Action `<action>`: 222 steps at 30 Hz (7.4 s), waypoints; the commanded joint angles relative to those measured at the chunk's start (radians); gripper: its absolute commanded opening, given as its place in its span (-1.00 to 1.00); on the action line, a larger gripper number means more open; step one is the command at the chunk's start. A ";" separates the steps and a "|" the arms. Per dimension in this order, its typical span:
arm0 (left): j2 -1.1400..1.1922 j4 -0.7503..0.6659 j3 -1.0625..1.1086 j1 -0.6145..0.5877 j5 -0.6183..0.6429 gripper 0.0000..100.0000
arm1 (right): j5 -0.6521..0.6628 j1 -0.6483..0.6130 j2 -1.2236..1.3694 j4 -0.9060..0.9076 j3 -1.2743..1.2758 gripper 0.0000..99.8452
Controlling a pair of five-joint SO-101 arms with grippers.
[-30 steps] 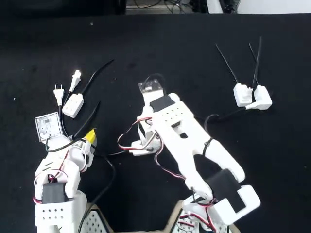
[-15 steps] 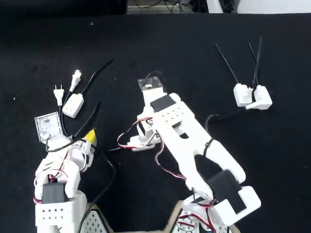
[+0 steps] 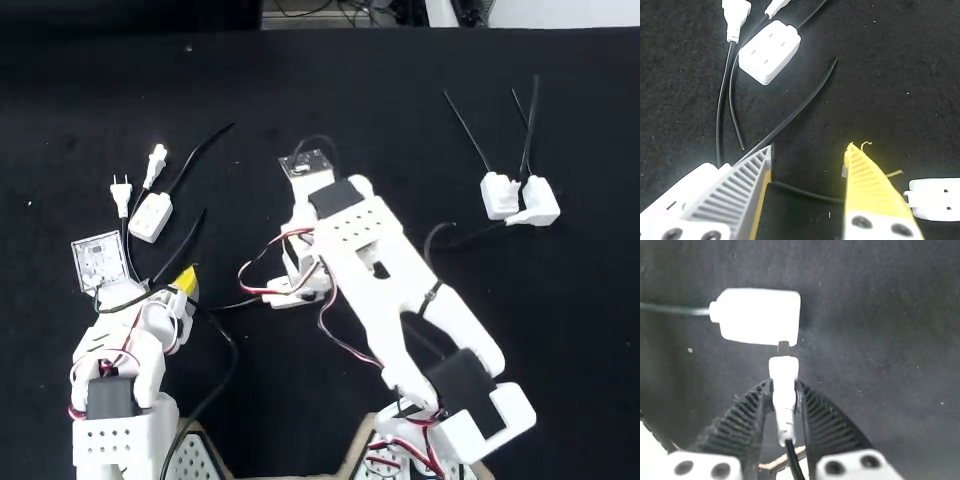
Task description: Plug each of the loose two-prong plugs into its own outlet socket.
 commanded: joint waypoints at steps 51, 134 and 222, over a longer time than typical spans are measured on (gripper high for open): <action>-0.008 0.003 -0.013 -0.008 0.000 -0.53 | 0.021 0.038 0.470 0.255 -0.547 -0.98; -0.008 0.003 -0.015 -0.008 0.000 -0.53 | -0.068 0.005 0.470 0.256 -0.475 -0.98; -0.008 0.003 -0.019 -0.007 0.000 -0.53 | 0.740 0.232 0.170 -0.417 0.051 -0.80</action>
